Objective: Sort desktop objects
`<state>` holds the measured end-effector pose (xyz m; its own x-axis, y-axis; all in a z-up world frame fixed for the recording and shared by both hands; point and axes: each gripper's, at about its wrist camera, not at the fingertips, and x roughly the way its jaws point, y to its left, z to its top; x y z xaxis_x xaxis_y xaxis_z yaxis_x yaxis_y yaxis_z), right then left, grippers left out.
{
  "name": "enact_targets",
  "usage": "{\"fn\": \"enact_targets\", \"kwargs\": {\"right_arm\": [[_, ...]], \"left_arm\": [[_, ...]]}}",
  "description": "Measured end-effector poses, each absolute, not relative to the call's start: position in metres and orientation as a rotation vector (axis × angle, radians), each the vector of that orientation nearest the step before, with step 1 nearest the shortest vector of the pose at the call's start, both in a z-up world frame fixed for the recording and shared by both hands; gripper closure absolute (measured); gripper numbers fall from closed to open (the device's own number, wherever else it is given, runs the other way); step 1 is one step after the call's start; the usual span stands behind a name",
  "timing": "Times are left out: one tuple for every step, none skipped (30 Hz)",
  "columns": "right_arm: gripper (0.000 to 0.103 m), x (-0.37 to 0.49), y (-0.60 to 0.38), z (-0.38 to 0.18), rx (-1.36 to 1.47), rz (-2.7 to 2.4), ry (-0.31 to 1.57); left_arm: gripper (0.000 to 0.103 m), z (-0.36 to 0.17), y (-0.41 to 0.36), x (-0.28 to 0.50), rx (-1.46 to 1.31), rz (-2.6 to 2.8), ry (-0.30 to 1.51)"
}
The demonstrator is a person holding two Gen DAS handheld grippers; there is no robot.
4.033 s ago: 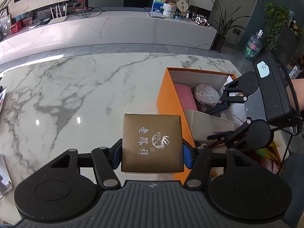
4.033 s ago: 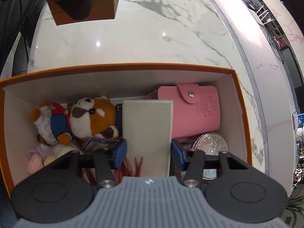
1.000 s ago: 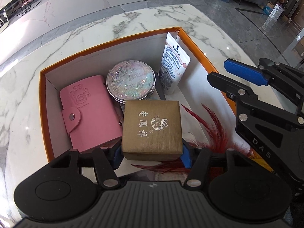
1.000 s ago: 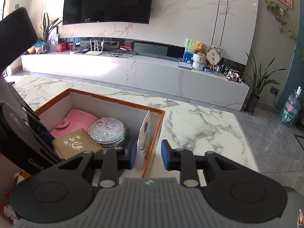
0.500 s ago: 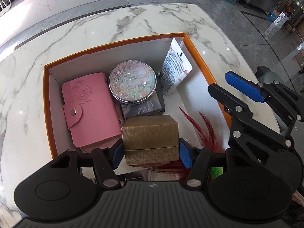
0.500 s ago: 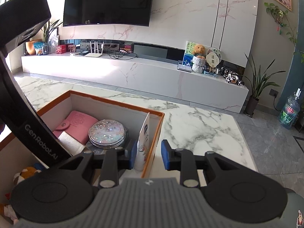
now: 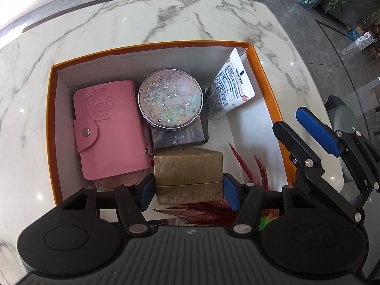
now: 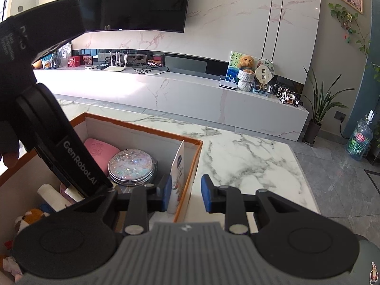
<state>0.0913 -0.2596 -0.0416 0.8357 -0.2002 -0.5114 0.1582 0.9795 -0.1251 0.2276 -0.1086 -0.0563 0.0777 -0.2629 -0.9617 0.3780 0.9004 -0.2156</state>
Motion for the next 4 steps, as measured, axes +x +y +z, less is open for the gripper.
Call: {"fn": "enact_targets", "kwargs": {"right_arm": [[0.074, 0.0913, -0.2594, -0.0415, -0.079, -0.189, 0.549], [0.074, 0.0914, -0.2594, -0.0416, -0.080, -0.187, 0.549], [0.074, 0.0916, -0.2592, -0.0417, -0.081, -0.189, 0.550], [0.074, 0.0917, -0.2591, -0.0418, -0.082, -0.190, 0.550]], "left_arm": [[0.034, -0.0585, -0.1094, 0.2307, 0.090, -0.478, 1.428], [0.034, -0.0606, -0.1106, 0.2334, 0.088, -0.476, 1.438], [0.034, -0.0628, -0.1122, 0.2359, 0.092, -0.473, 1.443], [0.034, -0.0651, -0.1137, 0.2382, 0.098, -0.465, 1.446]]}}
